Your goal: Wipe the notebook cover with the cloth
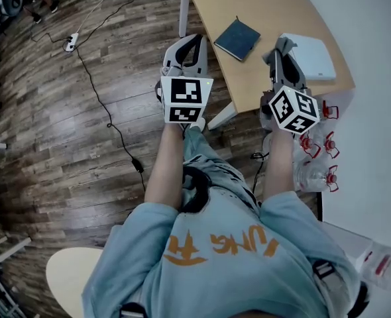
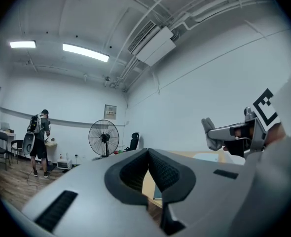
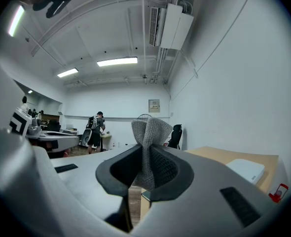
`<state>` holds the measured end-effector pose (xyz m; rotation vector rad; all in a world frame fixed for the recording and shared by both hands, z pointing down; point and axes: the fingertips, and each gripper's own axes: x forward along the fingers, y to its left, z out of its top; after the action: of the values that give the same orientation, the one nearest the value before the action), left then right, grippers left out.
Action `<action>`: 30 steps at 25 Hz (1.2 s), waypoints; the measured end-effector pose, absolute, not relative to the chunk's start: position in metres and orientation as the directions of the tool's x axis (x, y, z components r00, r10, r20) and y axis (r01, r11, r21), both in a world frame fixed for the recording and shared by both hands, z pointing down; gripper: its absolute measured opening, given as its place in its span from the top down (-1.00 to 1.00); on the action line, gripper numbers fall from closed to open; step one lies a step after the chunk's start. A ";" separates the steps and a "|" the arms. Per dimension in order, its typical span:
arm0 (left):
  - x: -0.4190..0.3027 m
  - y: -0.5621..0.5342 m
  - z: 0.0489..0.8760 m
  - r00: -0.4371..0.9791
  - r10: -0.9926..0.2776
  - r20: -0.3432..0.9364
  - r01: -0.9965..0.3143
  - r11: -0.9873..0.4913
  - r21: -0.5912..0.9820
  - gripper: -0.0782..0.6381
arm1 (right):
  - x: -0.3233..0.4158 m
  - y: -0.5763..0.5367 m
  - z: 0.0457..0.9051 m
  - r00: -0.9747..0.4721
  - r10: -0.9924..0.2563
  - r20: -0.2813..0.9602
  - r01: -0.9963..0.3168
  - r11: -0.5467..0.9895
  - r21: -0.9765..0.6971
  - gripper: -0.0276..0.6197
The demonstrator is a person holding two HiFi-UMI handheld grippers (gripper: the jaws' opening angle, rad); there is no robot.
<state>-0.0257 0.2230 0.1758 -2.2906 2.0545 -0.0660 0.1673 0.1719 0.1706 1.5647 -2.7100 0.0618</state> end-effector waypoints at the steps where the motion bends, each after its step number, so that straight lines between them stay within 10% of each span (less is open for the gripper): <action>1: -0.028 0.217 0.180 0.108 -0.994 -0.005 -0.992 -0.107 -0.061 0.73 | 0.165 0.166 0.173 -0.502 -0.864 0.037 -0.865 0.502 -0.024 0.79; 30: 0.019 -0.068 0.319 0.362 -0.874 0.326 -0.931 -0.359 0.071 0.73 | 0.220 -0.091 0.315 -0.297 -0.907 0.298 -0.951 0.254 -0.175 0.79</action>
<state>0.0189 -0.0679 0.3188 -2.7850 1.8867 -0.3976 0.2200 -0.0909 0.3150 1.7744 -2.3756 0.4873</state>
